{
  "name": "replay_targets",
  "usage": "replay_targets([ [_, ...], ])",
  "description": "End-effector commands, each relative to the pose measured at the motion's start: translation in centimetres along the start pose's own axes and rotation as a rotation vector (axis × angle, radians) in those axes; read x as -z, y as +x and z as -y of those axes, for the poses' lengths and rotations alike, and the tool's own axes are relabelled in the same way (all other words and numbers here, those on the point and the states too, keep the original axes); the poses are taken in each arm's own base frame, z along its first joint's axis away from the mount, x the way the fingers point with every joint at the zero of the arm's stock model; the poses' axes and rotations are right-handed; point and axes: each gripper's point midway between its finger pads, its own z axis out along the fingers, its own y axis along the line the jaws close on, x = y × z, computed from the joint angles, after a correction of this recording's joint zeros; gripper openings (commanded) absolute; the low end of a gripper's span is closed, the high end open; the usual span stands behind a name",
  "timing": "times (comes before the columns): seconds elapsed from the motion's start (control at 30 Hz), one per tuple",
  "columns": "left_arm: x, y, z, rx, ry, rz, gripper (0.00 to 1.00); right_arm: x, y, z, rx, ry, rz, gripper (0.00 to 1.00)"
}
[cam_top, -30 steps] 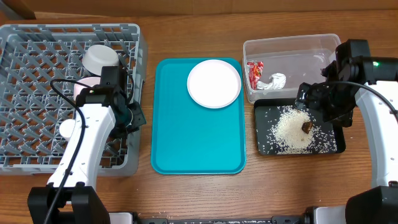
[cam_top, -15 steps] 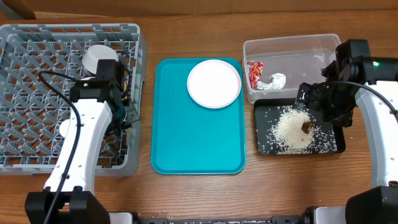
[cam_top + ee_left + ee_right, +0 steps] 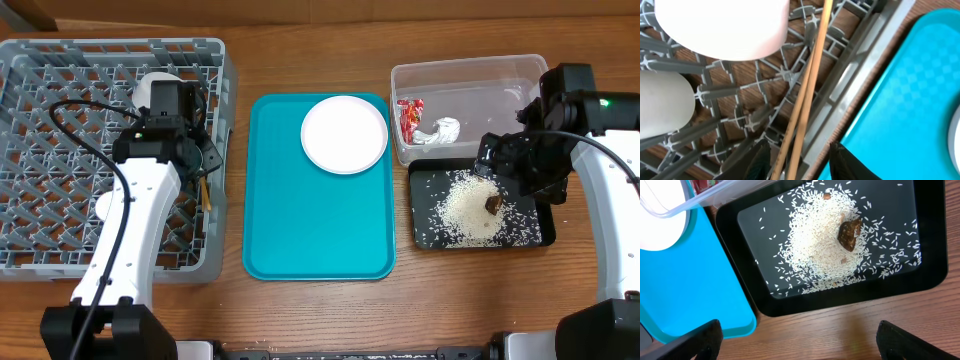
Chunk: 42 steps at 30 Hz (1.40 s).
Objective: Sort waste into correct bins and load items into the dishwasher
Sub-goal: 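Insert the chopstick into the dish rack beside the bowls with the left gripper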
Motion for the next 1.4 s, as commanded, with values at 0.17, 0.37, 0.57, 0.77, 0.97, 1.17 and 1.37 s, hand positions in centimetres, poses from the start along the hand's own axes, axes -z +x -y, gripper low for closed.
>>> replay_targets([
  [0.17, -4.0, 0.3, -0.6, 0.030, -0.090, -0.067, 0.36, 1.0, -0.4, -0.1, 0.004, -0.004, 0.041, 1.00],
  [0.37, -5.3, 0.6, -0.4, 0.038, -0.084, -0.093, 0.19, 1.0, -0.4, -0.1, 0.004, -0.003, 0.041, 1.00],
  [0.57, -5.2, 0.9, 0.3, 0.041, -0.044, -0.114, 0.04, 1.0, -0.4, -0.1, 0.004, -0.004, 0.040, 1.00],
  [0.77, -3.6, 0.9, 0.9, 0.041, 0.004, -0.122, 0.04, 1.0, -0.4, -0.1, 0.003, -0.003, 0.038, 1.00],
  [0.97, -1.3, 1.9, 1.8, -0.022, 0.091, -0.166, 0.04, 1.0, -0.4, -0.1, 0.003, -0.003, 0.037, 1.00],
  [1.17, 0.6, 4.1, 4.4, -0.089, 0.260, -0.260, 0.04, 1.0, -0.4, -0.1, 0.003, -0.003, 0.037, 1.00],
  [1.37, 6.6, 3.4, 10.5, -0.331, 0.446, -0.046, 0.09, 1.0, -0.3, -0.1, 0.003, -0.003, 0.036, 1.00],
])
